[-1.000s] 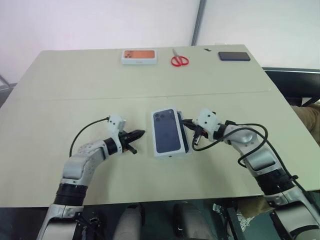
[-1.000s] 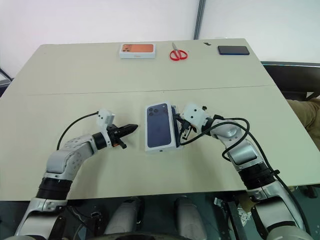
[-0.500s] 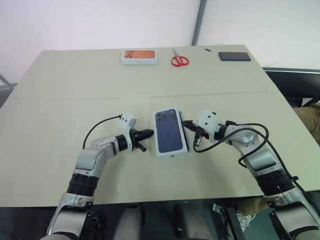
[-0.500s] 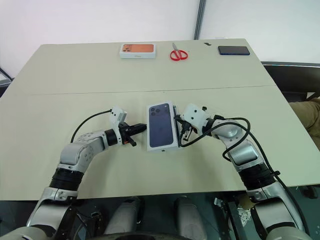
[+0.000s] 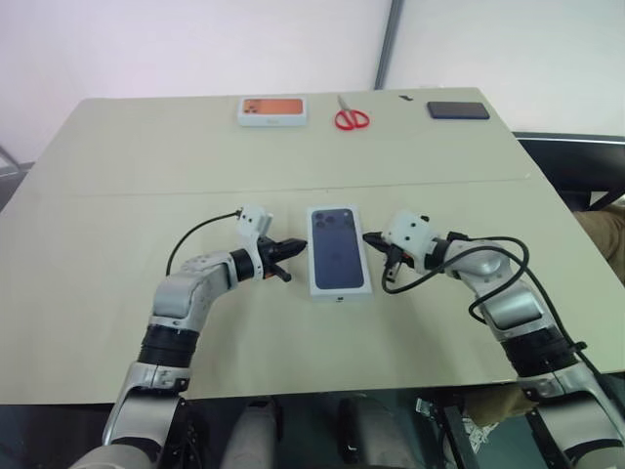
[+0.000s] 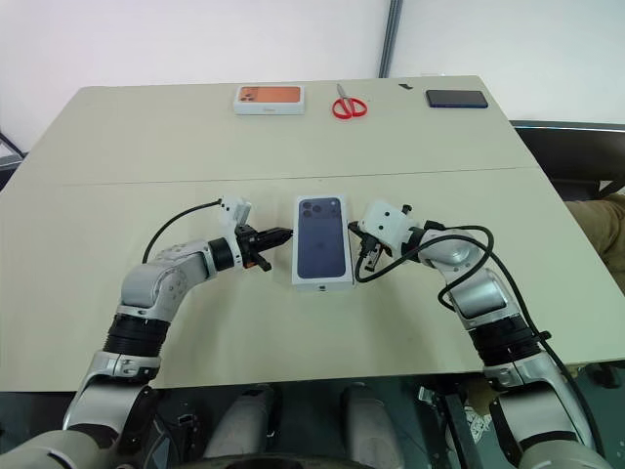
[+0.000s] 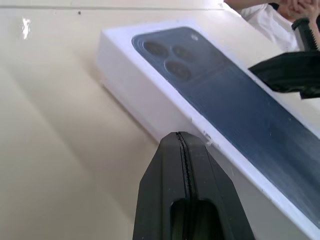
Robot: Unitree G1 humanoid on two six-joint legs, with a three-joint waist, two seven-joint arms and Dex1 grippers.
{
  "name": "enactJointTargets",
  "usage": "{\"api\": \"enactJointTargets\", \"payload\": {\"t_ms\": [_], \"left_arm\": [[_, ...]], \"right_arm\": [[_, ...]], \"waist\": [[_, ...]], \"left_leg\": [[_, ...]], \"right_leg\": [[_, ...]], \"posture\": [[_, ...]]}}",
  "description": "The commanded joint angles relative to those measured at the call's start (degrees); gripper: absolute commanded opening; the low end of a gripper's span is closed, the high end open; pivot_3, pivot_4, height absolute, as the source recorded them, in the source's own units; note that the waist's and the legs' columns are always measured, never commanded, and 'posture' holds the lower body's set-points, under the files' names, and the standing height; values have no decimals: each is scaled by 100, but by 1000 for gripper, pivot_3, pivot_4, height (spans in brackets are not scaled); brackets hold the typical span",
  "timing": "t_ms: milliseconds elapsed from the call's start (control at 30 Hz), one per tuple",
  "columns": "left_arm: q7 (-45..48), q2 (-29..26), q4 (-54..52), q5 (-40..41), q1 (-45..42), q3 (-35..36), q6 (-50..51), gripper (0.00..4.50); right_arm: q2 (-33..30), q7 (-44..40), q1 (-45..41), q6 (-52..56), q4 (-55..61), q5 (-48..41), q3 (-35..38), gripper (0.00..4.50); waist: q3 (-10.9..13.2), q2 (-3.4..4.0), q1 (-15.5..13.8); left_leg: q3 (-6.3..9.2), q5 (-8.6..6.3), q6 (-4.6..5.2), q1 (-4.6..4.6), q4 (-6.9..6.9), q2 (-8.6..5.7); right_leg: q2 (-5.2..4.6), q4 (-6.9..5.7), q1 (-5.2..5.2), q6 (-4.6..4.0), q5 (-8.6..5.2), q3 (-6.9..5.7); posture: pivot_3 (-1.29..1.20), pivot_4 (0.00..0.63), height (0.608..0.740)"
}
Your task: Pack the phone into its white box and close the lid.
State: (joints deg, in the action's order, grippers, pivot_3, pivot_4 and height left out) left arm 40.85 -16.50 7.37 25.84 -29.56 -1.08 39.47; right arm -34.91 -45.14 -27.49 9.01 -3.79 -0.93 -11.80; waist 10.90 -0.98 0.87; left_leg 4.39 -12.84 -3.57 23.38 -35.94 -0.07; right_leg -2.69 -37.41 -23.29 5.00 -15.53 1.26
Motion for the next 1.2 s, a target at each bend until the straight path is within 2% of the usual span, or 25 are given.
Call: {"api": "enactJointTargets", "payload": {"t_ms": [33,700,967,1200], "left_arm": [[72,102,-178,95,-111,-40,-27,0],[110,197,-85,-130,-14,-164,-127,0],[79,106,-21,-139,-37,10,-234,0],[33,-74,152,-67,-266,366,-361,0]], "right_arm": [[12,-62,-58,-182,97,20,73,64],[38,-22,37,-425,-62,395,42,64],[-28,-35,54,-520,-177,591,-3,64],[0,300,-398,-455,-666,521,354,64]], "waist": [[0,0,-4],[0,0,-8],[0,0,-7],[0,0,7]], "left_leg": [[0,0,0,0,0,0],[0,0,-1,0,-5,-1],[0,0,-1,0,-6,-1],[0,1,-1,-1,-6,-1]], "right_leg": [[0,-1,0,0,0,-1],[-1,-2,2,0,0,0],[-1,-3,2,0,0,0],[0,-7,1,0,0,0]], "posture": [[0,150,740],[0,150,740],[0,150,740],[0,150,740]]}}
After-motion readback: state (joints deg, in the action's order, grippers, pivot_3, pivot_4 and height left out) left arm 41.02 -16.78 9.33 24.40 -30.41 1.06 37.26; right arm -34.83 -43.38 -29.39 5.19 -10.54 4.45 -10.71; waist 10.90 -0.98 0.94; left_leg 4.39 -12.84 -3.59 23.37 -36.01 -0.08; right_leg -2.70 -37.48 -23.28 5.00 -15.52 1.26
